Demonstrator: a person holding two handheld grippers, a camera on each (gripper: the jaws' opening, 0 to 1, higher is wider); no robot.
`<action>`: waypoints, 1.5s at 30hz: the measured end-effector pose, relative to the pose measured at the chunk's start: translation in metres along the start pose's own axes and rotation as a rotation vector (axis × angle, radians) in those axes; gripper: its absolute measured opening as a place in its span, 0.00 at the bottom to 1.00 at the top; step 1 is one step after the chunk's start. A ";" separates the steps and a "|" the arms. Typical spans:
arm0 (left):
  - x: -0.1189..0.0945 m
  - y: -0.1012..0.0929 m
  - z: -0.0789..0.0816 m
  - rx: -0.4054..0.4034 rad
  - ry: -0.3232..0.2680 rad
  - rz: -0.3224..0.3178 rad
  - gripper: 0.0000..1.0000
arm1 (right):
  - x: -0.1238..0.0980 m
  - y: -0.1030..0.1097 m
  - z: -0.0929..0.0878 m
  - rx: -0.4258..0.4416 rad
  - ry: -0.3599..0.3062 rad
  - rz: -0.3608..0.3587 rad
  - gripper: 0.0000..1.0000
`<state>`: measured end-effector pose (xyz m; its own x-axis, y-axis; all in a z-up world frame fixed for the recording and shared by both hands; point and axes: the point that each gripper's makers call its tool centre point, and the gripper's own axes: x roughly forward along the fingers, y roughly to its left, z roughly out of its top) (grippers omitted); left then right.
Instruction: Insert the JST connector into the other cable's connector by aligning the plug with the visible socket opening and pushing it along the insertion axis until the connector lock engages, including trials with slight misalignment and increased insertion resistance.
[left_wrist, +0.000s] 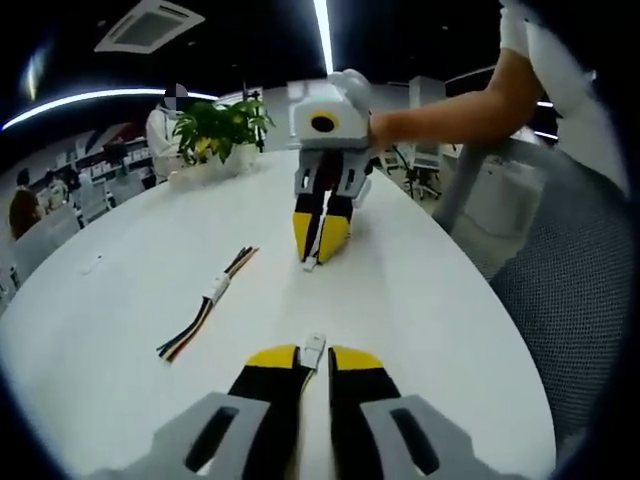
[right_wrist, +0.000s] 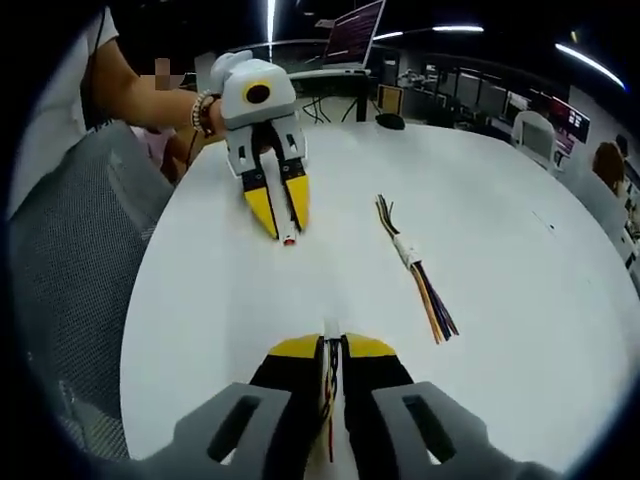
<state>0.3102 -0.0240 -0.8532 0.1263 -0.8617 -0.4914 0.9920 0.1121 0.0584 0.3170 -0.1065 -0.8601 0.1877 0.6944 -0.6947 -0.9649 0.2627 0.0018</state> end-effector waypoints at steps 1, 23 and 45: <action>0.000 0.000 0.000 0.001 -0.001 0.000 0.02 | 0.000 0.000 0.000 0.000 -0.002 0.000 0.05; 0.002 0.002 0.011 0.011 -0.018 0.009 0.01 | 0.017 0.016 0.022 -0.158 0.002 0.025 0.05; 0.013 0.001 0.022 0.044 -0.010 -0.012 0.01 | 0.023 0.023 0.041 -0.257 -0.008 0.032 0.04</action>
<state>0.3134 -0.0464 -0.8403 0.1146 -0.8676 -0.4839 0.9926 0.0802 0.0912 0.3064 -0.0564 -0.8465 0.1572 0.7049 -0.6917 -0.9851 0.0623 -0.1604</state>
